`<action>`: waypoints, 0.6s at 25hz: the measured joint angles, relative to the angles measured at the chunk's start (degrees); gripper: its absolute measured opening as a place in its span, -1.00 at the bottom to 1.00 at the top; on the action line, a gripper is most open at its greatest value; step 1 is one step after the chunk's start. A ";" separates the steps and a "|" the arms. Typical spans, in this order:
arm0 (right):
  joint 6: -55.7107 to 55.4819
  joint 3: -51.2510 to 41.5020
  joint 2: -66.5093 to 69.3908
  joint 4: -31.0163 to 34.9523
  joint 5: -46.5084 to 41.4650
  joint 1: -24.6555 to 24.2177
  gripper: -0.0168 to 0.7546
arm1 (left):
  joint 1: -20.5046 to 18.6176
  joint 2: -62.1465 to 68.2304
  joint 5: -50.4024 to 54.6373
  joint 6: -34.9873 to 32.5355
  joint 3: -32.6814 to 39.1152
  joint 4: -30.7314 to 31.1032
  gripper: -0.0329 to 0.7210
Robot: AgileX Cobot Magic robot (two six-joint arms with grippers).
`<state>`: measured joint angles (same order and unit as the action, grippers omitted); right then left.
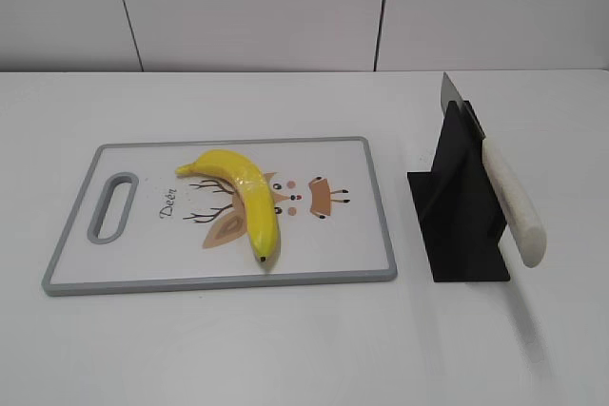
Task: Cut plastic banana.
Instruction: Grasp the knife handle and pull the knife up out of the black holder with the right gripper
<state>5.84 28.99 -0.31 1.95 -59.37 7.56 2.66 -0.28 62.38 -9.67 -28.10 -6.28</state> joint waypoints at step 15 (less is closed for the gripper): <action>0.00 0.00 0.00 0.00 0.00 0.00 0.46 | 0.00 0.00 0.00 0.00 0.00 0.17 0.46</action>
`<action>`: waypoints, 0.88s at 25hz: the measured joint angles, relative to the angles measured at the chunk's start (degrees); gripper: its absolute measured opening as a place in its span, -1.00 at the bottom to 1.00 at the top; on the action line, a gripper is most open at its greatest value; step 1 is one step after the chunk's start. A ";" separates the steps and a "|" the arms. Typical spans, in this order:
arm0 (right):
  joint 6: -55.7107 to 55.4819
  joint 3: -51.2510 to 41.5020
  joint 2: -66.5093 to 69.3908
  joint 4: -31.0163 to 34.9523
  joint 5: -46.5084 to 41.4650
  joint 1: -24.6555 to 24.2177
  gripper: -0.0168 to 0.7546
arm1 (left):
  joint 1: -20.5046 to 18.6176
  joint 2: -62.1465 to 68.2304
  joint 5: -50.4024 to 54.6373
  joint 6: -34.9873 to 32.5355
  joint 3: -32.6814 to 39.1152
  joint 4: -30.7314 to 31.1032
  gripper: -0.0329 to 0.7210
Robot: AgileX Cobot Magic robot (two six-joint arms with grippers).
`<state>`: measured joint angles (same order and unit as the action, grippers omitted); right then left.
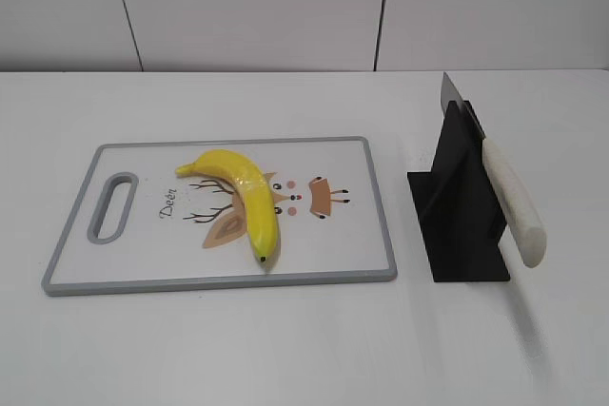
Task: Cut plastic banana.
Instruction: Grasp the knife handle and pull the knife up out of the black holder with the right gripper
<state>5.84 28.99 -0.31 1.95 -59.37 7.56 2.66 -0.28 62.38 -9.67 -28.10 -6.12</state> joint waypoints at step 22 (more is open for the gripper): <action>0.00 0.79 1.81 -3.08 0.90 0.00 0.49 | 0.00 0.00 0.00 0.00 0.00 0.00 0.46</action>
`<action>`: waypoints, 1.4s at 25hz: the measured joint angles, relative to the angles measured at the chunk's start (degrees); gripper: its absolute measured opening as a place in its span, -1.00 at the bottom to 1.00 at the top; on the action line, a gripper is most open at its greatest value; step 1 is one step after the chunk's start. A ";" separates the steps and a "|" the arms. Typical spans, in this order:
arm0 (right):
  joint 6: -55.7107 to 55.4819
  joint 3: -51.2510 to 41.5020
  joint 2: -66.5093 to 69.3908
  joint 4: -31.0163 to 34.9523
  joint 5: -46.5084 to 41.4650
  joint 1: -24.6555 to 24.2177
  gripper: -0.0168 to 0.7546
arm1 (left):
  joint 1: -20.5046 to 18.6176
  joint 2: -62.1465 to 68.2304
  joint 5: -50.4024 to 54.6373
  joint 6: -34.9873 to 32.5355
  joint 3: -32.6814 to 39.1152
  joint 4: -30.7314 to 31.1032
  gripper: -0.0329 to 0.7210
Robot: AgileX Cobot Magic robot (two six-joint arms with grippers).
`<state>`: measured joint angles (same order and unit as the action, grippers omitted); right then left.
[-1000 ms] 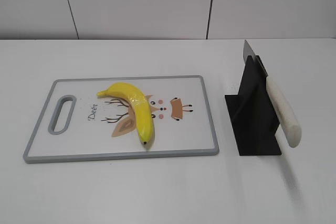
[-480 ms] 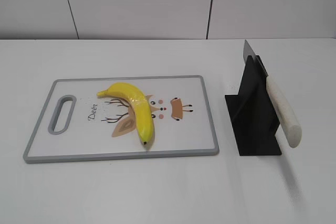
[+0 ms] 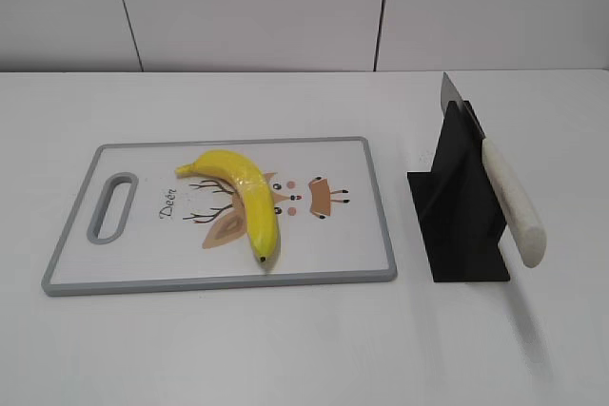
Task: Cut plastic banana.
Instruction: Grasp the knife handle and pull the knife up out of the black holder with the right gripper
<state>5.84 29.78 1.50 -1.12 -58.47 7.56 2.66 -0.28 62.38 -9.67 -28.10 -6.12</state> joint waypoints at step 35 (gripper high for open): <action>-9.53 30.38 83.76 10.33 -0.13 11.04 0.57 | 0.00 0.00 0.00 0.00 0.00 0.29 0.46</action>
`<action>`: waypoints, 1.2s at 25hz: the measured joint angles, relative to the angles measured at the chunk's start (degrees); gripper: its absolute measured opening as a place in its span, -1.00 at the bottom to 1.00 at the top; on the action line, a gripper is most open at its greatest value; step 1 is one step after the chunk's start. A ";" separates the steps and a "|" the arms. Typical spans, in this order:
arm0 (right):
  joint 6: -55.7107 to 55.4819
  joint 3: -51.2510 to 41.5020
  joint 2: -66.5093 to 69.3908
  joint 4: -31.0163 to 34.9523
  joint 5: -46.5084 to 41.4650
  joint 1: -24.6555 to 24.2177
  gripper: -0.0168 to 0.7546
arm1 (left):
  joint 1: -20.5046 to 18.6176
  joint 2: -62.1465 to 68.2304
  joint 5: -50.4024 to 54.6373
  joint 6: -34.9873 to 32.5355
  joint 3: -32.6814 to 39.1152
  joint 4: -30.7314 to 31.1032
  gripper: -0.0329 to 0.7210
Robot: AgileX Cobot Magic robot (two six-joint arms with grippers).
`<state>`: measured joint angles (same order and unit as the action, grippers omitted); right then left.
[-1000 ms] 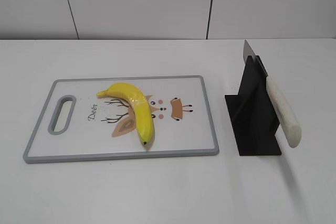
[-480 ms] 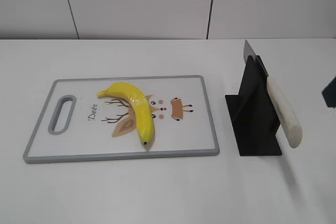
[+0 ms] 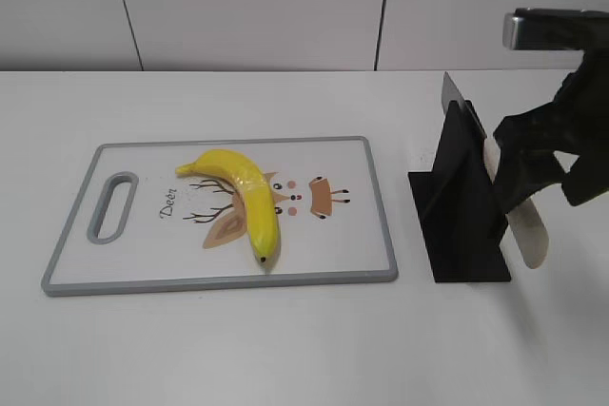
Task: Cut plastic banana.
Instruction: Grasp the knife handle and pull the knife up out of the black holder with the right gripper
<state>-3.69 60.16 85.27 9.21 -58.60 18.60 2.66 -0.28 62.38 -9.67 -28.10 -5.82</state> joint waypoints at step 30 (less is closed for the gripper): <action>-6.28 1.68 10.60 1.54 -6.27 2.47 -0.49 | 0.00 0.00 0.00 0.00 0.02 0.39 0.46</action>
<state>-9.97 61.84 95.87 10.75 -64.86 21.07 2.66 -0.28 62.38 -9.67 -28.07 -5.43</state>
